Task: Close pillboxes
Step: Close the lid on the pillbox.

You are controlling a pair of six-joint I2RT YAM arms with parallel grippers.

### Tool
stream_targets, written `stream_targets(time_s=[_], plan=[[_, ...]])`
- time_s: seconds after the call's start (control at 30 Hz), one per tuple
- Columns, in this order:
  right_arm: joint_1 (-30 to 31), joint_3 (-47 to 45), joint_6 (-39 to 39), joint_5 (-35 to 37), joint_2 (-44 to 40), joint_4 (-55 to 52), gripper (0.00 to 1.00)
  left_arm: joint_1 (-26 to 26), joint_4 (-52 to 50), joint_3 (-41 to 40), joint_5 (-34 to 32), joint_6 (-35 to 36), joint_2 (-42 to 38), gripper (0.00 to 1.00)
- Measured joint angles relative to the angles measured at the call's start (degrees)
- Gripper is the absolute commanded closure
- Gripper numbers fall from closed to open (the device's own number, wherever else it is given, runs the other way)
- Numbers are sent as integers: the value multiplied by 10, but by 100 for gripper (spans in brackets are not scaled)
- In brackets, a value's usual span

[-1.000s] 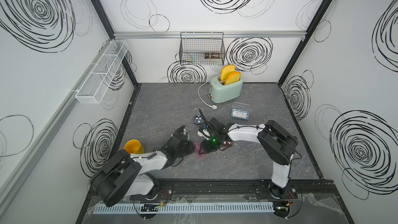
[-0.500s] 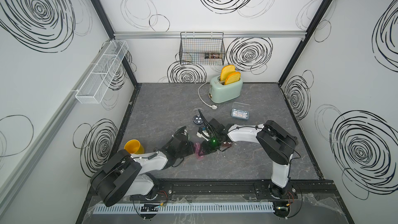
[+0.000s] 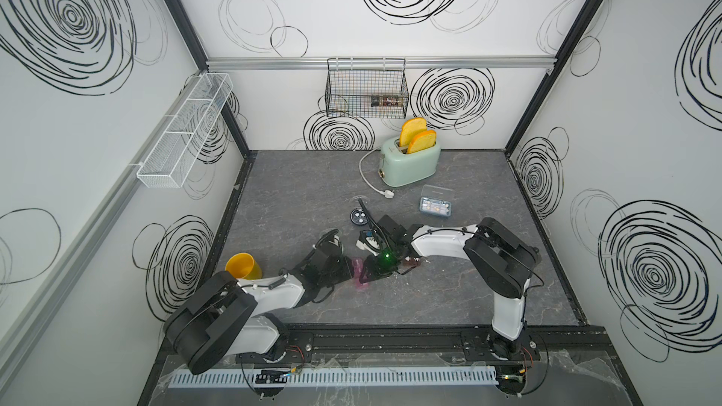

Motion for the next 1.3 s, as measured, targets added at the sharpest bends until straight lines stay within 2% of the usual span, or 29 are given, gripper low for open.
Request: stream_targets(time_s=[0.67,0.73,0.87,1.03,1.3], plan=[[11,31,3,16,19,-51,73,0,19,-10,-2,-3,0,75],[12,33,4,18,19,-55,70,0,23,-12,-2,-4,0,75],[13,28,6,20,14,-47,55,0,21,-14,-2,-5,-3,75],[11,-6,5,26,-28,-7,43,-5,-17,-12,7,-4,-31,74],[-42,-41,-10,49,-79,-36,41,-9,-72,-5,21,-2,-79,74]])
